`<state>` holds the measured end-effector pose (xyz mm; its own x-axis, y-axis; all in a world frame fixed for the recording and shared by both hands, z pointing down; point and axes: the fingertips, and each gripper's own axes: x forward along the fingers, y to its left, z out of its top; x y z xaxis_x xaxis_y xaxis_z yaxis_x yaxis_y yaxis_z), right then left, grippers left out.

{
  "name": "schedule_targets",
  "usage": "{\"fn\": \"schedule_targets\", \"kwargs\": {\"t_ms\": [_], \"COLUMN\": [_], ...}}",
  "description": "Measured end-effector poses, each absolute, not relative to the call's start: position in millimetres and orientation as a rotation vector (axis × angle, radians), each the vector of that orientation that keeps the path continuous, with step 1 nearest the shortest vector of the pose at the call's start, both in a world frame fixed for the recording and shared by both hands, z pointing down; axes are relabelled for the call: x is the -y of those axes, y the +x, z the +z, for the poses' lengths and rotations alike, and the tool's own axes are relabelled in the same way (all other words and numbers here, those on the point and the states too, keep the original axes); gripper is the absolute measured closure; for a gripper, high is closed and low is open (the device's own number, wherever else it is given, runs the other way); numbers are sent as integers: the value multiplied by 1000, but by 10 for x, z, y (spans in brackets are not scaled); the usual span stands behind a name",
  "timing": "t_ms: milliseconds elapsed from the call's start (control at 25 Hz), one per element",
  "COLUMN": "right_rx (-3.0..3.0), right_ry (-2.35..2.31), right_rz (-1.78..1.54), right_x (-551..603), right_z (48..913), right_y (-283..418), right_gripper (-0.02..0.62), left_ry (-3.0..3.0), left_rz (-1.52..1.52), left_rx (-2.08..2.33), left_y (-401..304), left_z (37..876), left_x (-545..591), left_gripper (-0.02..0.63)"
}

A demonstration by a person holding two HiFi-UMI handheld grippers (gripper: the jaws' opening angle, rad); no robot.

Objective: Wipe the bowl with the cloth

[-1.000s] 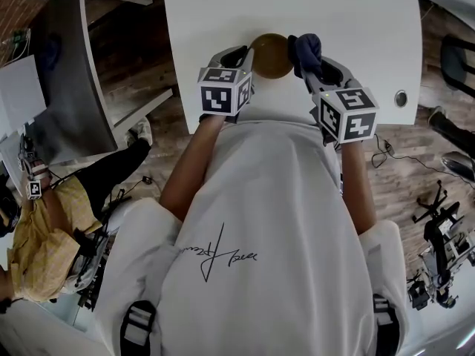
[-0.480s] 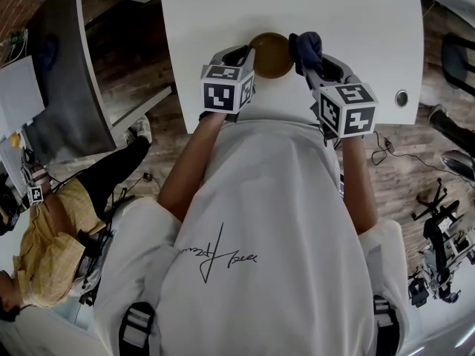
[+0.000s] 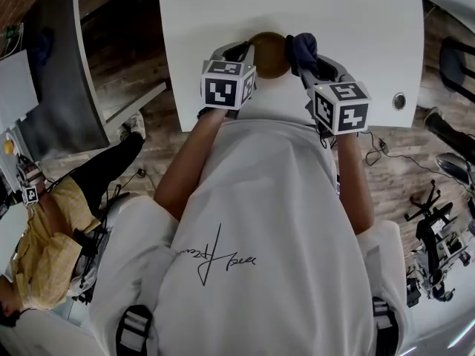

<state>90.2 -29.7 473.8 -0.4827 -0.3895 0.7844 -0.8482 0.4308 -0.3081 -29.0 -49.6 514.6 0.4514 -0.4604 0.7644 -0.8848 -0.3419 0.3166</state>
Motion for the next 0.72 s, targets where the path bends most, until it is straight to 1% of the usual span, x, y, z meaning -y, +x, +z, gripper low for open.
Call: {"fn": "schedule_targets", "kwargs": {"t_ms": [720], "right_rx": [2033], "right_ry": [997], "right_rz": [929], "right_x": [362], "right_z": [4839], "right_y": [800], "right_gripper": [512], "left_ry": [1974], "left_rz": [749], "left_rx": [1120], "left_y": [-335], "left_z": [5147], "left_x": [515], "left_gripper": [595]}}
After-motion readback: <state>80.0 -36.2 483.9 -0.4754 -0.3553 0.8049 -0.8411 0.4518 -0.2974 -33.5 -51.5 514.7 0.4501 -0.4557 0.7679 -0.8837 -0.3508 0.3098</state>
